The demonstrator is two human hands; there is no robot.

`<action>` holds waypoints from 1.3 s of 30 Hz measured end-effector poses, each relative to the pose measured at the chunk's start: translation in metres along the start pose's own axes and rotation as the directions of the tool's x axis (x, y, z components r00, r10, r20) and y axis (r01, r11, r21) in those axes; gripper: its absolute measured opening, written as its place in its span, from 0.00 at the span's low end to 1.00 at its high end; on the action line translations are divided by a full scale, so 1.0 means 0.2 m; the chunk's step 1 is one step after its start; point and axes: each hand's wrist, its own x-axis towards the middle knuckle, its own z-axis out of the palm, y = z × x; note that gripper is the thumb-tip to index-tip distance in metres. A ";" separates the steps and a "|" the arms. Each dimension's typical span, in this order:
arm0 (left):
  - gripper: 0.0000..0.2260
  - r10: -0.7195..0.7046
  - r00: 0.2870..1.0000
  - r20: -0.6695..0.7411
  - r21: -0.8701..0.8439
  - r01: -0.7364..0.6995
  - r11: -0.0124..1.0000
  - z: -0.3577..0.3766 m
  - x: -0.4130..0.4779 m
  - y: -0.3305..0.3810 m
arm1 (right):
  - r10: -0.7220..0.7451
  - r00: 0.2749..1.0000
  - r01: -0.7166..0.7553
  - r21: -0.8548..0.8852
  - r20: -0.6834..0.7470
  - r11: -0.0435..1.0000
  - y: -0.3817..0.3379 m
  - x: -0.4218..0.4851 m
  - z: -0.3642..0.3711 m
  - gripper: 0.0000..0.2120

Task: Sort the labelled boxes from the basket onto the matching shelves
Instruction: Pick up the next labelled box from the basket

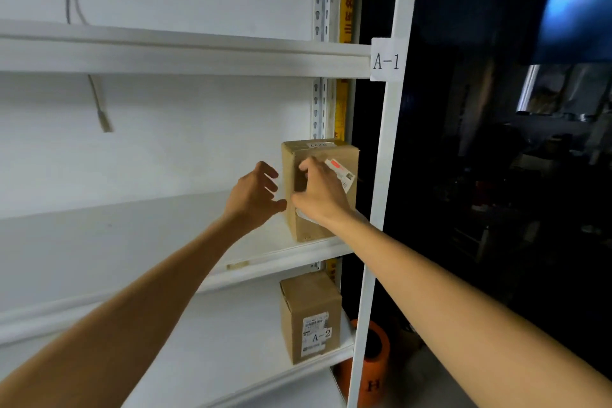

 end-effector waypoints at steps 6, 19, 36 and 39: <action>0.15 -0.169 0.984 0.062 0.276 0.146 0.950 -0.35 -0.29 -0.25 | -0.217 0.911 0.238 -0.017 0.350 0.971 -0.20 -0.06 0.23 0.24; 0.15 -0.664 0.670 -0.331 0.560 0.706 0.433 -1.15 -1.77 -0.27 | -0.699 0.317 0.679 0.361 0.641 0.639 -1.11 -0.90 0.76 0.26; 0.12 -0.696 -0.119 -0.709 -0.065 0.992 -0.104 -1.07 -3.86 0.84 | -0.679 -0.662 0.522 0.845 0.317 -0.114 -1.68 -2.90 0.38 0.28; 0.11 -0.642 -0.215 -0.736 -0.128 0.975 -0.180 -0.99 -4.06 1.05 | -0.608 -0.755 0.459 0.860 0.245 -0.223 -1.67 -3.15 0.25 0.27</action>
